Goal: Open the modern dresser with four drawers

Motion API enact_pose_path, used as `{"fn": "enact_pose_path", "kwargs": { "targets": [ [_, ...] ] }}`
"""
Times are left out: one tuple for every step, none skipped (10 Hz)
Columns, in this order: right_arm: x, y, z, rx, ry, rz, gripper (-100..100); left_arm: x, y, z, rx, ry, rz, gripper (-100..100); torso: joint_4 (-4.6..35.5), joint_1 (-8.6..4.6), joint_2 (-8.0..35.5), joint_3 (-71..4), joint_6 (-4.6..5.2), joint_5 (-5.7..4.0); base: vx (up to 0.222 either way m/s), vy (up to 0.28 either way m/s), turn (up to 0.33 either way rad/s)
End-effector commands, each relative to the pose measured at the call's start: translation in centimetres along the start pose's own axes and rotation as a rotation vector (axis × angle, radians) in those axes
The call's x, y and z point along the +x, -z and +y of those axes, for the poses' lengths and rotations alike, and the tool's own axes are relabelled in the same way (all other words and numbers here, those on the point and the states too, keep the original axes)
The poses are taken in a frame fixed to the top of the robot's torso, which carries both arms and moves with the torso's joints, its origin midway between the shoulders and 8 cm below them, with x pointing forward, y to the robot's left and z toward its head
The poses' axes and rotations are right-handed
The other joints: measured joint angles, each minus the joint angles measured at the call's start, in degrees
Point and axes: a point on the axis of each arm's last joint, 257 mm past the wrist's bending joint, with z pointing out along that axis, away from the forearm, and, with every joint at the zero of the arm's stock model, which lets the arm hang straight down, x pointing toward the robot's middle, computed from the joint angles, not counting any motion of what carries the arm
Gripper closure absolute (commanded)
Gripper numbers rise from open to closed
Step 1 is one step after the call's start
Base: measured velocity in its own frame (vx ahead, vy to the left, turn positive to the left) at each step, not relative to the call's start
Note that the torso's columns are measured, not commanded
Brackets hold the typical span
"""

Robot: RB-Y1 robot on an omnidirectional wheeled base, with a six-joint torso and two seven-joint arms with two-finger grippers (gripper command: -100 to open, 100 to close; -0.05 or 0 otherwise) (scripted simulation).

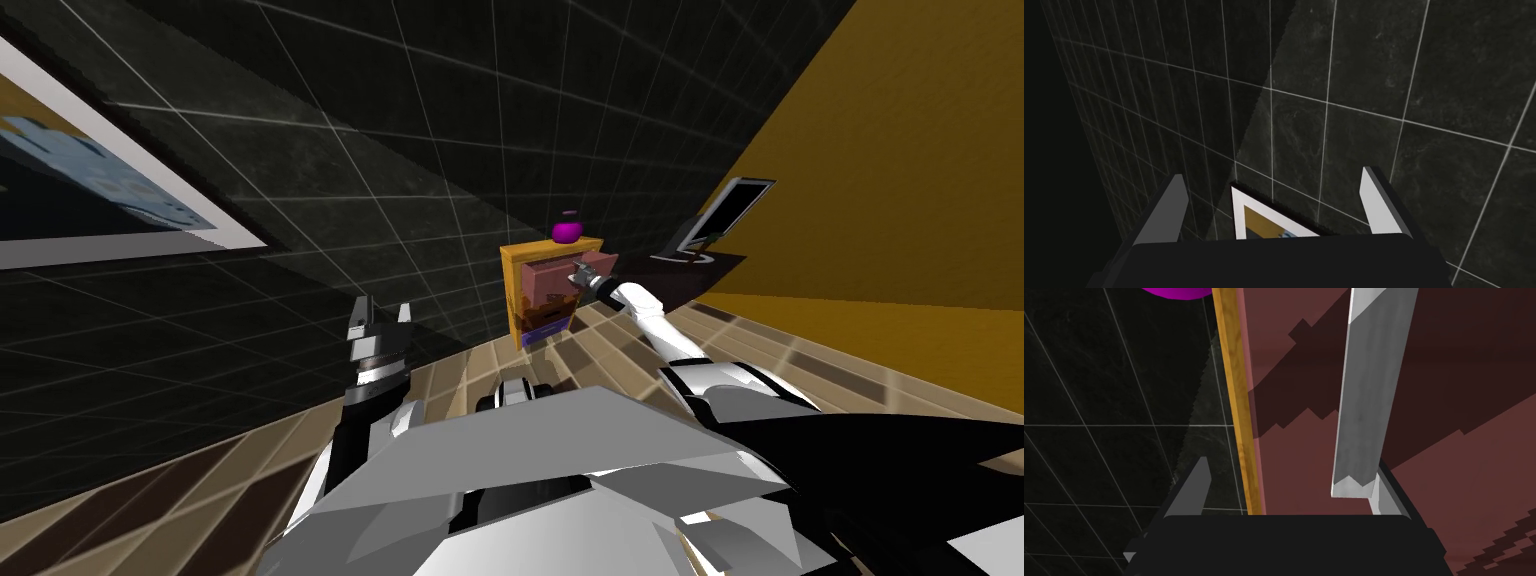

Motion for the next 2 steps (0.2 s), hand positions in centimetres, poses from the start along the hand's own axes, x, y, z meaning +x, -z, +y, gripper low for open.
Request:
{"fn": "enact_pose_path", "kwargs": {
  "targets": [
    [0.01, 0.02, 0.09, -0.002, 0.000, 0.000, 0, 0.00, 0.00, 0.00, 0.000, 0.000, 0.000, 0, -0.03, -0.01, -0.03, -0.02, 0.00, -0.02, 0.000, 0.000, 0.000],
    [0.03, 0.04, 0.16, -0.003, -0.001, 0.001, 0, 0.00, 0.00, 0.00, 0.000, 0.000, 0.000, 0, -0.05, -0.03, -0.05, -0.03, 0.00, -0.03, 0.000, 0.000, 0.000]
  ]
}}
